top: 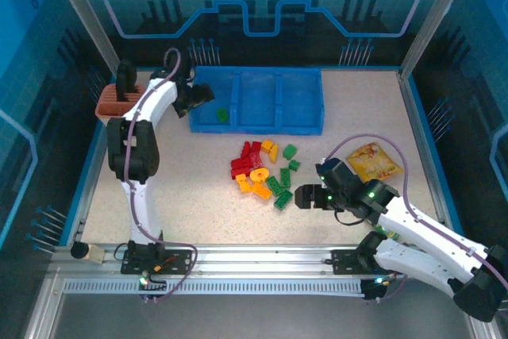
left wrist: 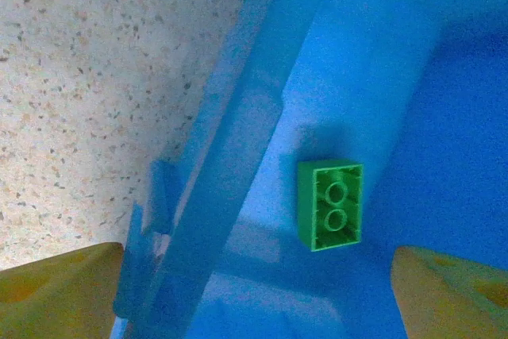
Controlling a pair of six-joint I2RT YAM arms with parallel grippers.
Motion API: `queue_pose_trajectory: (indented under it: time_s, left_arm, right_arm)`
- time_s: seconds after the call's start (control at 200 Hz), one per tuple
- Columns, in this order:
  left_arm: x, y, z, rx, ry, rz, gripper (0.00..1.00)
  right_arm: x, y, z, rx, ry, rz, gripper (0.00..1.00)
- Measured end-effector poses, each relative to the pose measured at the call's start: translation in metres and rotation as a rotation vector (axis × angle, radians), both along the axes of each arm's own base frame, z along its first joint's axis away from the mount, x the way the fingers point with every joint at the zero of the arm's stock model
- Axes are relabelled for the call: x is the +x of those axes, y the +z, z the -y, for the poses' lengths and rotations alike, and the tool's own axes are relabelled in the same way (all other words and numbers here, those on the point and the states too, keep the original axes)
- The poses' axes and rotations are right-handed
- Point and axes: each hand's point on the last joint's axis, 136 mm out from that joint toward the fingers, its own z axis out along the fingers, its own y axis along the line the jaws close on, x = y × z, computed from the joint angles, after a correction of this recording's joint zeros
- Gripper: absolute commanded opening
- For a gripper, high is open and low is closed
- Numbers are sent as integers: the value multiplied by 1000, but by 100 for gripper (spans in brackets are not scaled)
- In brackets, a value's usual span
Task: Sort the legos into containers by color
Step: Rotate the container at the top-center of the table, then rotate the lego at the bottom-center of the table.
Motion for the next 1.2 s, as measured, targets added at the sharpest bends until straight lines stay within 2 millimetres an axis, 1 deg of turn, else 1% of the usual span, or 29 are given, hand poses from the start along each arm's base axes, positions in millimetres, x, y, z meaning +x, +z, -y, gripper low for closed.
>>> queue_pose_trajectory:
  time_s: [0.075, 0.175, 0.235, 0.31, 0.375, 0.445, 0.515, 0.59, 0.615, 0.66, 0.725, 0.765, 0.83, 0.87, 0.935, 1.016, 1.071, 1.201]
  left_arm:
    - [-14, -8, 11, 0, -25, -21, 86]
    - [-31, -12, 26, -9, -52, -28, 86]
    - [-39, -8, 30, -13, -64, -23, 86]
    - [-40, 3, 31, -14, -65, 1, 87]
    - [-39, 18, 27, -11, -58, 36, 88]
    - [-40, 39, 24, -12, -52, 88, 88]
    - [-49, 64, 22, -20, -49, 152, 89]
    - [-67, 95, 21, -34, -53, 239, 89]
    - [-73, 103, 20, -38, -54, 265, 89]
    - [-88, 121, 21, -55, -62, 325, 88]
    - [-111, 139, 23, -72, -75, 396, 88]
    - [-126, 145, 24, -77, -84, 427, 88]
    - [-150, 147, 29, -84, -106, 453, 88]
    - [-163, 145, 32, -88, -120, 459, 88]
    - [-184, 137, 37, -96, -144, 458, 87]
    - [-210, 122, 43, -105, -167, 435, 86]
    - [-229, 113, 51, -115, -198, 421, 86]
    - [-269, 96, 67, -142, -265, 393, 85]
  right_arm:
    - [0, -1, -2, 1, 6, 1, 87]
    - [-1, -4, -2, -3, 7, -3, 87]
    - [-2, -7, -1, -8, 8, -7, 87]
    - [-3, -9, 0, -12, 8, -11, 88]
    - [-4, -12, 1, -18, 11, -14, 89]
    - [-6, -15, 2, -25, 18, -17, 89]
    - [-7, -17, 2, -37, 34, -12, 88]
    - [-9, -18, 1, -43, 68, 2, 88]
    - [-9, -18, 0, -46, 81, 8, 88]
    - [-10, -17, -2, -47, 106, 22, 88]
    - [-9, -16, -4, -52, 136, 37, 88]
    - [-9, -18, -5, -62, 151, 40, 87]
    - [-10, -24, -5, -94, 175, 25, 85]
    - [-11, -30, -6, -120, 189, 10, 84]
    - [-12, -39, -7, -167, 213, -15, 84]
    - [-14, -49, -10, -208, 240, -43, 84]
    - [-14, -55, -15, -227, 255, -62, 85]
    - [-6, -63, -29, -247, 250, -94, 86]
